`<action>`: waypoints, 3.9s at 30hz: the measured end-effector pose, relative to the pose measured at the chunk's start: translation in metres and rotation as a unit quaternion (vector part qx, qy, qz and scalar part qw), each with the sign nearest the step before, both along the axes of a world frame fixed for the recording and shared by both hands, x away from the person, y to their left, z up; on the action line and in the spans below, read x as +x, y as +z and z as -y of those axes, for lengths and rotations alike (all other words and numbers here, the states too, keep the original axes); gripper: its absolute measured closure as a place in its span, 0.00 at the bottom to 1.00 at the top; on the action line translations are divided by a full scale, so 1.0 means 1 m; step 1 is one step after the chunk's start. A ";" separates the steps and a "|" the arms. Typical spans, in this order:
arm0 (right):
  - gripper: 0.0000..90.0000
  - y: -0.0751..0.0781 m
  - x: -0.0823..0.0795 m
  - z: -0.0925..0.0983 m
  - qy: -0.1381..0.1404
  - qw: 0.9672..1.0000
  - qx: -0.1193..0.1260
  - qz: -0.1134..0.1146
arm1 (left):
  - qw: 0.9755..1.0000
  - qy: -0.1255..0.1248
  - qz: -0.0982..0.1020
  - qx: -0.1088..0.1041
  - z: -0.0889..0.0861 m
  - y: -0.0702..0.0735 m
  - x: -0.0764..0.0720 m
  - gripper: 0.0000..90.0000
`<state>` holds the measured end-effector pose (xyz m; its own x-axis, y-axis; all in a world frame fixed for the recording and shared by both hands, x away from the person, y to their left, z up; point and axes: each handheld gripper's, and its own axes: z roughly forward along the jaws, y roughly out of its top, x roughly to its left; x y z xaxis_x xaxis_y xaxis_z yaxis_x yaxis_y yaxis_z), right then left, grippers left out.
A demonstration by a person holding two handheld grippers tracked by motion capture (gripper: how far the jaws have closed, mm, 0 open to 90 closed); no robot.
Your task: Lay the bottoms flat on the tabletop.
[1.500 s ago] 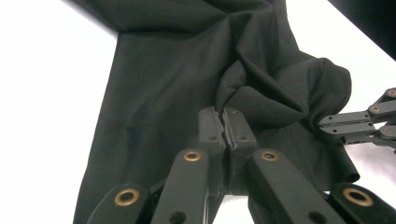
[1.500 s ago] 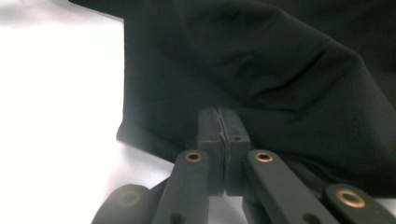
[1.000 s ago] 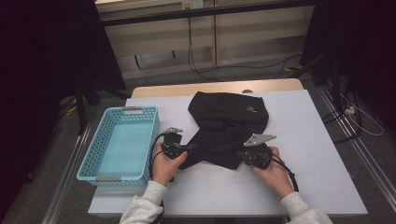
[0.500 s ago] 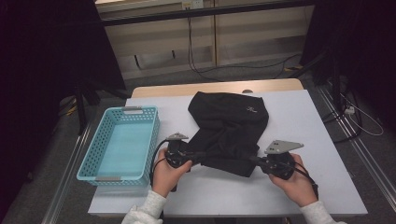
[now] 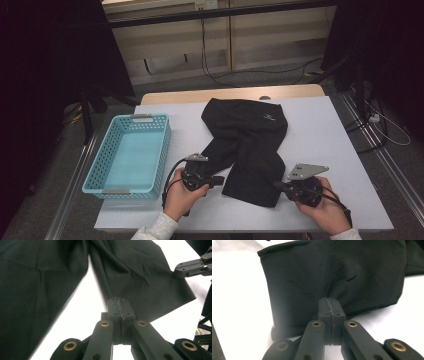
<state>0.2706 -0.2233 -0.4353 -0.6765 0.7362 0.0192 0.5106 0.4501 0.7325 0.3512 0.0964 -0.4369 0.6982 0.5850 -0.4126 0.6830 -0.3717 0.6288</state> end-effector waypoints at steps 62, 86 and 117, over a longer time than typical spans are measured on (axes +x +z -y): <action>0.59 -0.018 0.084 0.024 -0.184 0.982 0.036 0.007 | 0.996 0.086 0.017 -0.013 -0.031 0.007 0.031 0.99; 1.00 -0.011 0.095 0.044 -0.160 0.987 0.009 -0.009 | 0.998 0.053 0.000 -0.030 -0.021 0.002 0.023 0.99; 0.62 -0.010 0.057 0.036 -0.164 0.986 0.021 -0.015 | 1.000 -0.001 -0.011 -0.004 0.007 -0.011 0.007 0.98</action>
<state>0.3280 -0.2594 -0.4452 -0.4015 0.9132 0.0704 0.6458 0.2278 0.7287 0.3584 0.0893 -0.4481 0.6907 0.5801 -0.4318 0.6954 -0.3691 0.6166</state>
